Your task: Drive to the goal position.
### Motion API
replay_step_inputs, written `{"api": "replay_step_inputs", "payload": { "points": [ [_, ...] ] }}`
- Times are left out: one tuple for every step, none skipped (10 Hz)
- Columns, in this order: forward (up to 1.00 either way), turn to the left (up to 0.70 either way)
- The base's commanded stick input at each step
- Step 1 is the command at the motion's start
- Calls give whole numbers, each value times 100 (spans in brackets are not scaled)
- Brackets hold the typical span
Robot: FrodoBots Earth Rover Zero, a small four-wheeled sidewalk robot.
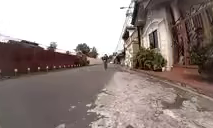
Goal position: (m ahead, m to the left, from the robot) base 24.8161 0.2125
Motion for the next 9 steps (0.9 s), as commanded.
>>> {"api": "replay_step_inputs", "payload": {
  "points": [
    [100, 0],
    [100, 0],
    [100, 0],
    [100, 0],
    [100, -37],
    [100, -18],
    [100, -6],
    [100, 0],
    [100, 0]
  ]
}}
